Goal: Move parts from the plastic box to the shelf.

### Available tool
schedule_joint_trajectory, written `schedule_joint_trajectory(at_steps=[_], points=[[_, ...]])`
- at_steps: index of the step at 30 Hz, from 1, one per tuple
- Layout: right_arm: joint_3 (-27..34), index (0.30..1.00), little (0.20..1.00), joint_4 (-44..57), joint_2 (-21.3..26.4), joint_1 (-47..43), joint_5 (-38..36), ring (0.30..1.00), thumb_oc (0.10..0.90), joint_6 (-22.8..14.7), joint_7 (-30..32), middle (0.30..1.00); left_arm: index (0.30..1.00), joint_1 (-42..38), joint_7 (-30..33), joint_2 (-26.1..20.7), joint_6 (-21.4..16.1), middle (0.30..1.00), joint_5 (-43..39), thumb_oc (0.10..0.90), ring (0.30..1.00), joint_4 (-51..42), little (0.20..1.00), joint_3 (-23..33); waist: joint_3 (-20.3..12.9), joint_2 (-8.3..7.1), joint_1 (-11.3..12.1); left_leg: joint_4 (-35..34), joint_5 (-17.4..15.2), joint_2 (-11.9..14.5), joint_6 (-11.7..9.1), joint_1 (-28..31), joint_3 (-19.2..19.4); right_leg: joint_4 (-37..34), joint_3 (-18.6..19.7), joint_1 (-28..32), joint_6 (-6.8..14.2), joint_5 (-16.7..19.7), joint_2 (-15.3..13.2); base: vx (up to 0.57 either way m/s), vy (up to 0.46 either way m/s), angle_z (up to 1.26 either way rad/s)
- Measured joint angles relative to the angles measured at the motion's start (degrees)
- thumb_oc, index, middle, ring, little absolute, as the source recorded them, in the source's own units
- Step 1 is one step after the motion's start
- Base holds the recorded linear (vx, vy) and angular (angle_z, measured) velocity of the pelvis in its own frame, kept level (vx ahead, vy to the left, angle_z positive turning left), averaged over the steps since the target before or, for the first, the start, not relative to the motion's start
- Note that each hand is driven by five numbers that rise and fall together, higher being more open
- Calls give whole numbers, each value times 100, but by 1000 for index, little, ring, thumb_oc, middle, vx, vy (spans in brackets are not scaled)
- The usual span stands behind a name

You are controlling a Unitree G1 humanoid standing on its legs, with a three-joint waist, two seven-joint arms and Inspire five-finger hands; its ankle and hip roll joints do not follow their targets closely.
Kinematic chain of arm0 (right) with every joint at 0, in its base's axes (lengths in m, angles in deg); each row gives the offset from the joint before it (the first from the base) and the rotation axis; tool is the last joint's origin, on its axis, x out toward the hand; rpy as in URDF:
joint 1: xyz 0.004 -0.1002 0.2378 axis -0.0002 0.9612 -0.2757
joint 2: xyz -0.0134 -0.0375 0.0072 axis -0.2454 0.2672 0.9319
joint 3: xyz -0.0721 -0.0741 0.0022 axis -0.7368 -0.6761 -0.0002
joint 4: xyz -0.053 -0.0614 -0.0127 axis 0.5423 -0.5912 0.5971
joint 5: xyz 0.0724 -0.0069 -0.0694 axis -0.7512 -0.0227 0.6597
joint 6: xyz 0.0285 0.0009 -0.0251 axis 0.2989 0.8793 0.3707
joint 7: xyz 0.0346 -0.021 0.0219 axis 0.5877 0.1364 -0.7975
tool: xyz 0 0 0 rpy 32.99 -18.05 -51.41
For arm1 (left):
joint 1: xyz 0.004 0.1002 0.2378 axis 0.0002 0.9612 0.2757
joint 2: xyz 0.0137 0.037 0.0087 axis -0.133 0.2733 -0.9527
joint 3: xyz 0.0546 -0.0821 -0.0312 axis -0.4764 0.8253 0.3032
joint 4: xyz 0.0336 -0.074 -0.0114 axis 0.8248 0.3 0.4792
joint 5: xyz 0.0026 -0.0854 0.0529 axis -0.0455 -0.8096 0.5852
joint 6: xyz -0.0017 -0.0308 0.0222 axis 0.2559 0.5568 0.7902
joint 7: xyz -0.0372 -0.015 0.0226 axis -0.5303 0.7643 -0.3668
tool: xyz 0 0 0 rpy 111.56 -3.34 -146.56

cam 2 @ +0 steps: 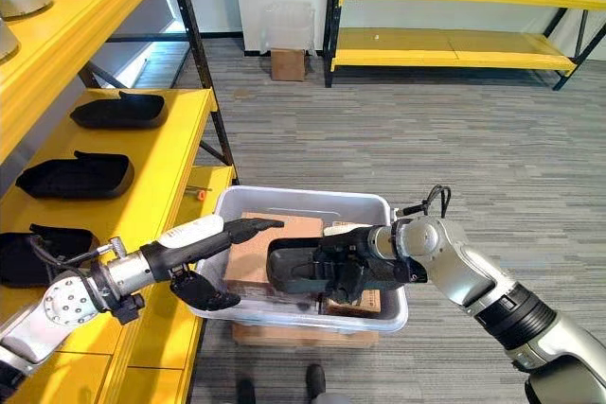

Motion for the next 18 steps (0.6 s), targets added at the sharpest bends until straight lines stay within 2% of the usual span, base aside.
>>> schedule_joint_trajectory(at_steps=[6, 8, 11, 16, 18], points=[[-84, 300, 300, 40, -230, 25, -30, 300, 400, -58, -268, 300, 1000, -33, 204, 191, -281, 1000, 233, 900, 1000, 53, 1000, -83, -21, 33, -42, 0, -4, 4, 5, 31, 81, 0, 82, -4, -33, 35, 9, -8, -9, -6], [-198, 300, 300, 38, -437, 10, -31, 300, 400, -72, -259, 300, 1000, -291, 333, 483, -298, 1000, 459, 900, 1000, 158, 1000, -293, -47, 68, -38, 0, -4, 1, 6, 32, 82, 0, 83, -2, -30, 37, 7, 0, 0, 0], [-481, 300, 300, 11, -625, -159, -6, 300, 400, -69, -228, 300, 1000, -537, 427, 570, -366, 1000, 673, 900, 1000, 245, 1000, -555, -58, 82, -48, 1, 2, 8, 0, 37, 88, 0, 87, -3, -33, 40, 15, -11, -3, 0], [-655, 300, 300, -40, -590, -219, -20, 300, 400, 50, -176, 300, 1000, -634, 888, 618, -487, 1000, 1132, 900, 1000, 531, 1000, -869, -74, 90, -42, 1, 2, 10, 0, 37, 91, 0, 92, -5, -35, 41, 18, -15, -2, 0], [-776, 300, 300, -320, -710, -273, -60, 300, 400, 110, -181, 300, 1000, -649, 1169, 701, -521, 1000, 1514, 900, 1000, 644, 1000, -995, -110, 76, -41, 1, 2, 11, 0, 38, 92, 0, 94, -5, -35, 41, 19, 0, 0, 0]])
